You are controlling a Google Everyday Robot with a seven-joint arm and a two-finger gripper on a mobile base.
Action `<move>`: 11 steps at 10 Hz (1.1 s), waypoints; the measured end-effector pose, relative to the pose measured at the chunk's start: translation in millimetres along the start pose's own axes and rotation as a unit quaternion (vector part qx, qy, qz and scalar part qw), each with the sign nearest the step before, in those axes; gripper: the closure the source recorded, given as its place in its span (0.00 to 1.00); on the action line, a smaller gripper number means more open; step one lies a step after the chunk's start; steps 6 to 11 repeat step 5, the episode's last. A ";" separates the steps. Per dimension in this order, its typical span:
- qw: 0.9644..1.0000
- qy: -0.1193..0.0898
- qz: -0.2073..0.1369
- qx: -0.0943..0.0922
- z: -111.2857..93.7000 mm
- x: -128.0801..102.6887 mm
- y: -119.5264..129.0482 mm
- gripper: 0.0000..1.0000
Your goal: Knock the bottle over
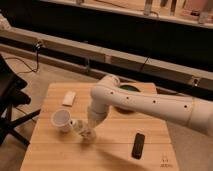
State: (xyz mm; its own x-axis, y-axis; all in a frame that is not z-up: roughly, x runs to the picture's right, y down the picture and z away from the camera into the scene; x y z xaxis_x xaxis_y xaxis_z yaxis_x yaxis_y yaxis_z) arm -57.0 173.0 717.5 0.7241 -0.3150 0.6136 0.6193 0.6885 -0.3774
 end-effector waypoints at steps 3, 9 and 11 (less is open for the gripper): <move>1.000 0.015 0.019 -0.002 -7.6 19.7 14.0 1.00; 1.000 0.011 0.011 0.000 -3.9 15.8 13.1 1.00; 1.000 0.011 0.011 0.000 -3.9 15.8 13.1 1.00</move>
